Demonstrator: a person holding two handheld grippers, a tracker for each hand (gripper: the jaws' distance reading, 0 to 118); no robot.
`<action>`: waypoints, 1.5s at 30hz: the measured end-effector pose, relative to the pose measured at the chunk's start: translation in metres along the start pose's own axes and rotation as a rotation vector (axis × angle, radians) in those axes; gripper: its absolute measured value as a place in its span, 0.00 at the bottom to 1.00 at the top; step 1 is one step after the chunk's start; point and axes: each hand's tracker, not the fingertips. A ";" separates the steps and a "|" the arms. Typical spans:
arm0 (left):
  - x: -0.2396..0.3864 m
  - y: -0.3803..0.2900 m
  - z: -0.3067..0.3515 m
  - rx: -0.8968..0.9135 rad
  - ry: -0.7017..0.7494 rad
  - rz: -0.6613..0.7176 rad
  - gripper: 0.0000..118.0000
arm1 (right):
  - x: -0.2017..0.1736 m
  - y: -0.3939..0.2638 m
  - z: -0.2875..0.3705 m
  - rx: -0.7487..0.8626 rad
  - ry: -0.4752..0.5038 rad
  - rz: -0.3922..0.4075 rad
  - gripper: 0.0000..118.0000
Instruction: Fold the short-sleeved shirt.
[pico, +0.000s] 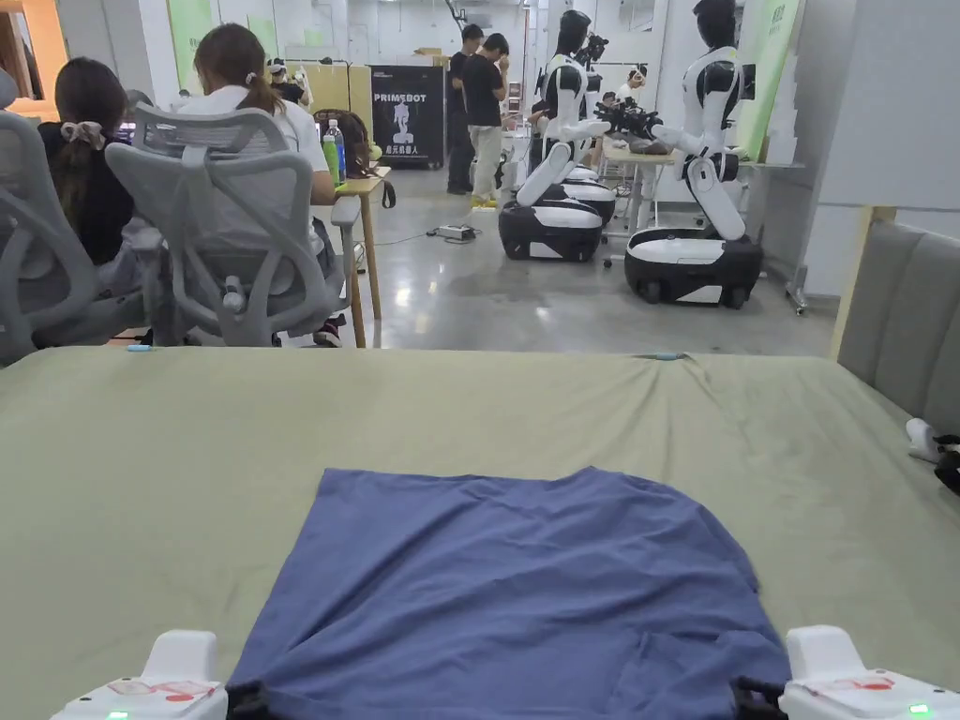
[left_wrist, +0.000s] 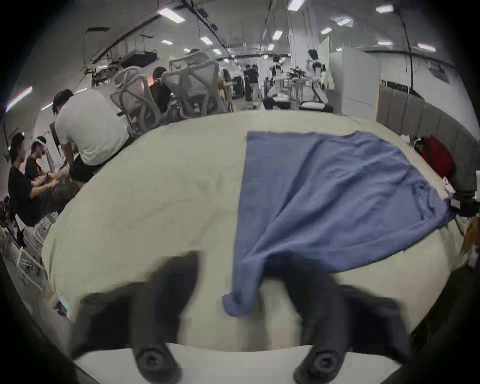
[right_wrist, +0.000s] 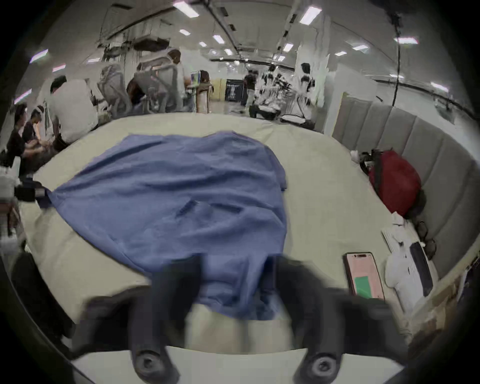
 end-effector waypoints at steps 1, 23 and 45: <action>0.008 0.005 0.011 0.054 -0.015 0.000 0.88 | -0.009 0.008 0.009 0.042 0.023 0.006 0.87; -0.018 0.057 0.011 -0.127 -0.107 0.085 0.00 | -0.094 0.020 0.050 0.181 0.037 0.004 0.00; 0.005 0.011 -0.019 -0.203 -0.145 0.105 0.03 | -0.001 -0.023 0.044 0.078 -0.122 -0.071 0.00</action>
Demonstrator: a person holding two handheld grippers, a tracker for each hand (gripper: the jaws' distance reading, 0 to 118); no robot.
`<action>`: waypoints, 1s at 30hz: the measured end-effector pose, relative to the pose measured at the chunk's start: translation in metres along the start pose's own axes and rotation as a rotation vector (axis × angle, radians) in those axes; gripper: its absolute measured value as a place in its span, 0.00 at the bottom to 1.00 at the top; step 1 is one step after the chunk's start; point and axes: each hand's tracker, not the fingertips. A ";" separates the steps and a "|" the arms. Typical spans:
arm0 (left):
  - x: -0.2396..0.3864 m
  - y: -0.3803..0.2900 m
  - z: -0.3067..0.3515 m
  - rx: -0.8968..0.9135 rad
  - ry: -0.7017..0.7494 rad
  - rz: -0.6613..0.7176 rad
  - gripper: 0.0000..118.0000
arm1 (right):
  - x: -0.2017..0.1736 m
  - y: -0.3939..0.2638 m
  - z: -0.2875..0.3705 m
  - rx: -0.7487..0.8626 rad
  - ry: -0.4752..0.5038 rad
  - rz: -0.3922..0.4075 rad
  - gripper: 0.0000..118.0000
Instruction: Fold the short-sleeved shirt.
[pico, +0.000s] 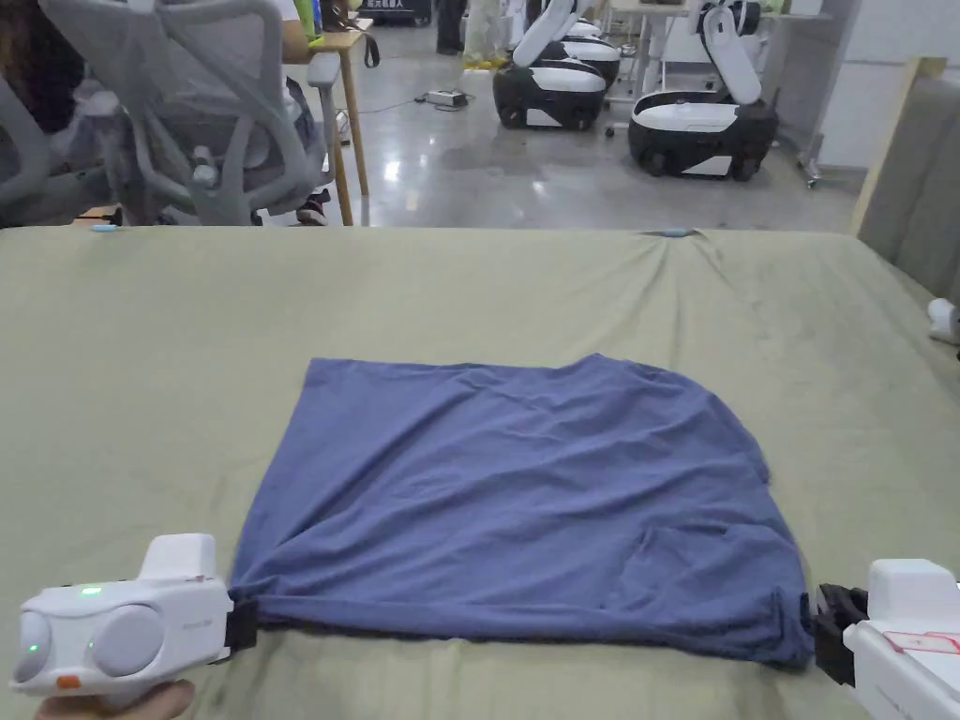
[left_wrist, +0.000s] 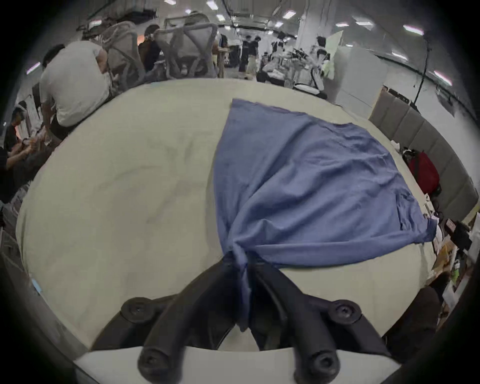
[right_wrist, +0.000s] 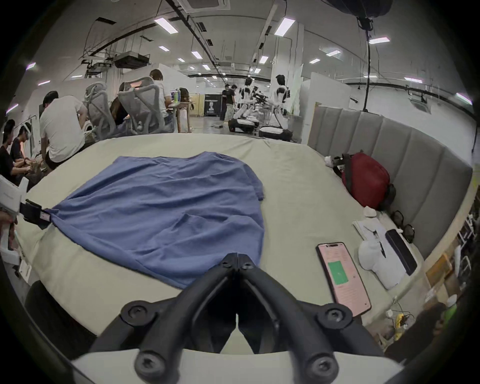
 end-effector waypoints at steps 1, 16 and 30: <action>0.002 -0.001 0.004 0.012 0.006 -0.010 0.03 | 0.007 -0.005 0.000 0.015 0.014 -0.015 0.00; 0.003 0.002 0.002 -0.021 0.022 -0.075 0.03 | 0.010 -0.024 -0.054 -0.045 0.141 -0.088 0.04; 0.013 0.149 -0.058 -0.218 -0.007 -0.165 0.03 | 0.009 0.094 -0.109 0.043 0.010 0.034 0.04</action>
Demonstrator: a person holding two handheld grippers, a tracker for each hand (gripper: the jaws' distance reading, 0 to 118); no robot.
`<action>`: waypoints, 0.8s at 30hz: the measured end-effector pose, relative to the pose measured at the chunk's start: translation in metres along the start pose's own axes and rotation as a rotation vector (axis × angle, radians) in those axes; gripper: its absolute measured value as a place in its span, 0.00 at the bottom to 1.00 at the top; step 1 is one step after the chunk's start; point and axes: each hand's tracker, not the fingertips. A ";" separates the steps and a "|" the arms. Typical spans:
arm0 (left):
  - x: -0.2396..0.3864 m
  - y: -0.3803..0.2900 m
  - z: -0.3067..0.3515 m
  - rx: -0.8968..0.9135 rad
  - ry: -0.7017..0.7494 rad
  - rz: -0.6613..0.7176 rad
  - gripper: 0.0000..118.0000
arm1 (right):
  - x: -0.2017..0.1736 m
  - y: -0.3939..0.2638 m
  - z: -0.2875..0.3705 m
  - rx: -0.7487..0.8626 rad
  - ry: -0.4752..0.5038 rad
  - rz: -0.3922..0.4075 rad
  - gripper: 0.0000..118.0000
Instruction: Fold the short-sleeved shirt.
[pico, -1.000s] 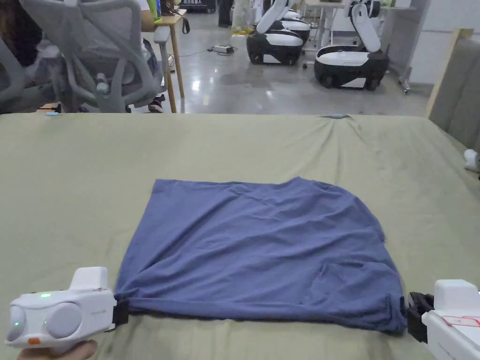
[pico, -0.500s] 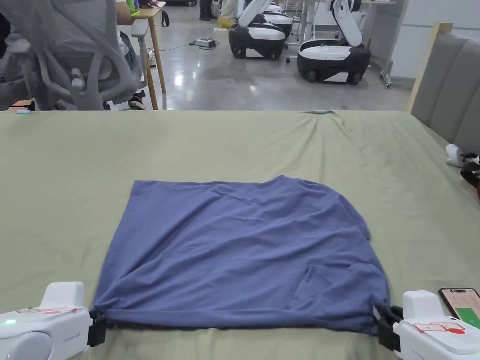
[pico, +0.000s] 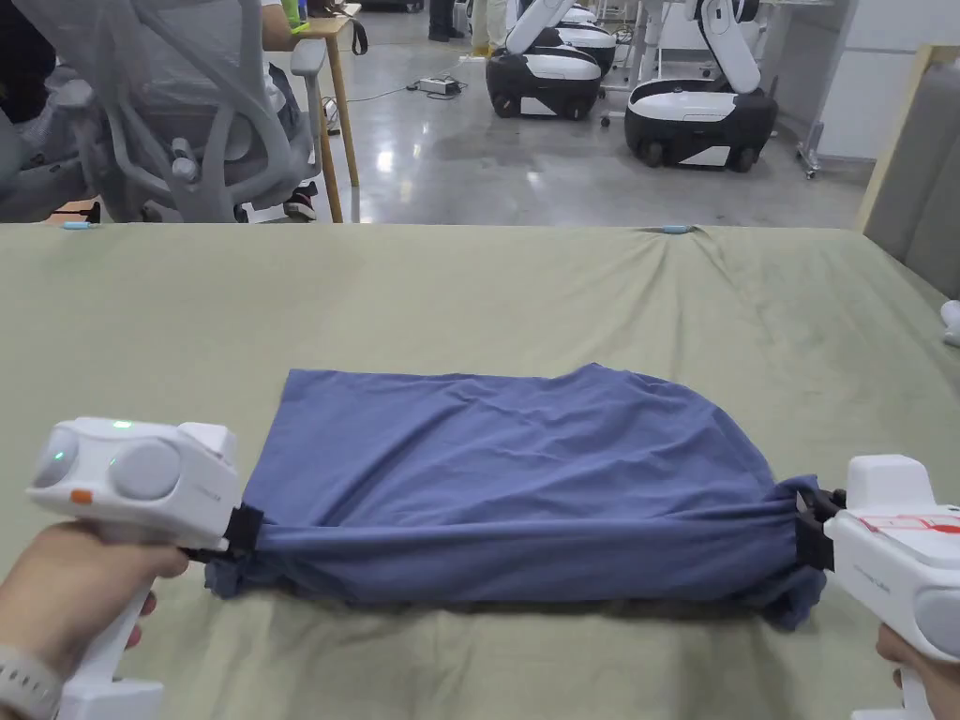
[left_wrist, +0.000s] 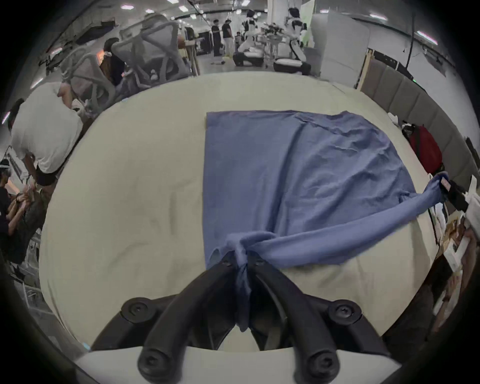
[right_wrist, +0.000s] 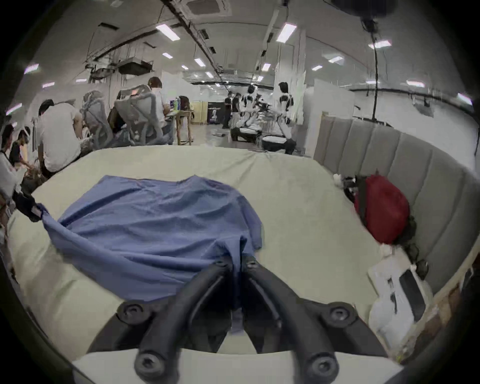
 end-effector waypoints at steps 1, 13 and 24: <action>-0.003 0.014 -0.013 -0.029 0.000 0.024 0.03 | -0.001 0.005 -0.015 -0.006 -0.003 0.006 0.04; 0.001 0.043 -0.061 -0.070 0.035 0.115 0.62 | 0.000 0.006 -0.086 -0.105 0.012 -0.039 0.40; 0.052 -0.099 0.052 0.593 0.006 0.152 0.22 | -0.076 -0.006 0.064 0.128 0.149 -0.111 0.79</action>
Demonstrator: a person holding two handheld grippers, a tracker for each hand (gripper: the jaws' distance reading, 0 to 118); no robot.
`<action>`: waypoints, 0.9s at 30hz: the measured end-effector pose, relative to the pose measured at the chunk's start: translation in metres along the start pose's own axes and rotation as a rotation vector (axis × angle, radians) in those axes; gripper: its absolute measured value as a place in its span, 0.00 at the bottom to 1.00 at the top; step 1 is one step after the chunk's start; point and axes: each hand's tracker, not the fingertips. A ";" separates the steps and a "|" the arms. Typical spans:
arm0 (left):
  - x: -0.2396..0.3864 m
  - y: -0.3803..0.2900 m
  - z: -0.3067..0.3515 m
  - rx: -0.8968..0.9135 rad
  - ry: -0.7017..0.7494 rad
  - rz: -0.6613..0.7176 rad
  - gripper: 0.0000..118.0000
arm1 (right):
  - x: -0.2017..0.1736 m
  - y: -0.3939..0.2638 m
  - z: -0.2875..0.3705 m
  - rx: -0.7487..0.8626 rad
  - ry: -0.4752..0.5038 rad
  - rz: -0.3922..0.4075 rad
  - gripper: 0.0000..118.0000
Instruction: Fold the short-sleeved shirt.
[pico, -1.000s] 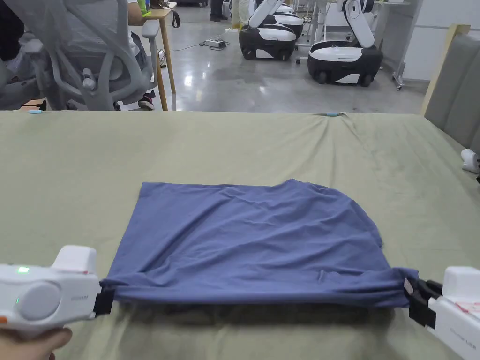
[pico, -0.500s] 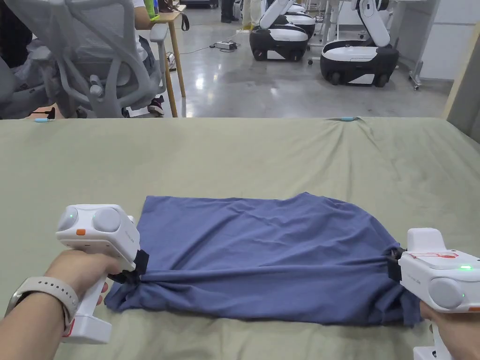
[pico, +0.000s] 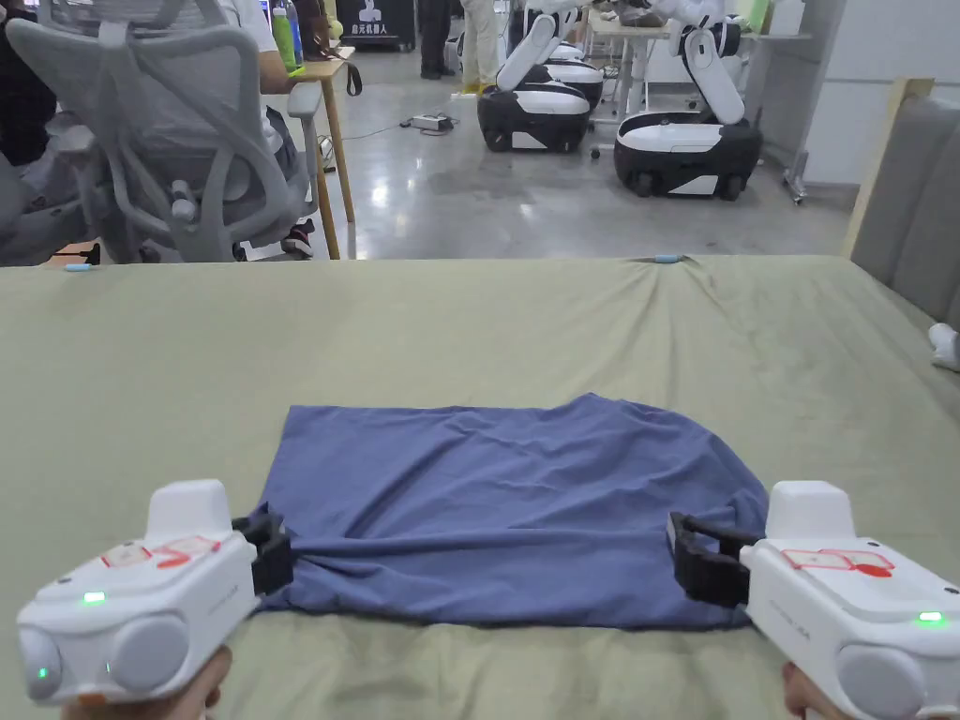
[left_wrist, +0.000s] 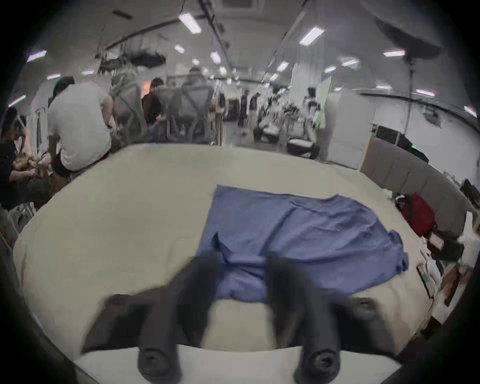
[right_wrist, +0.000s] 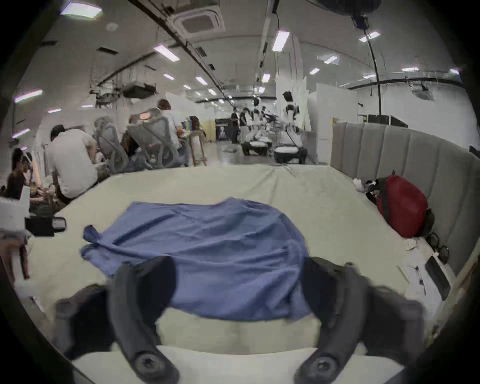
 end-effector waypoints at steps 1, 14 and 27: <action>0.003 -0.012 0.002 -0.010 -0.003 -0.013 0.00 | -0.011 -0.006 0.009 0.016 0.016 0.004 0.61; 0.006 -0.065 0.007 -0.094 0.040 -0.031 0.00 | -0.045 -0.036 0.029 0.022 -0.040 0.095 0.00; -0.043 -0.018 -0.097 -0.117 0.188 -0.058 0.94 | 0.002 -0.036 0.007 -0.036 -0.086 0.058 0.00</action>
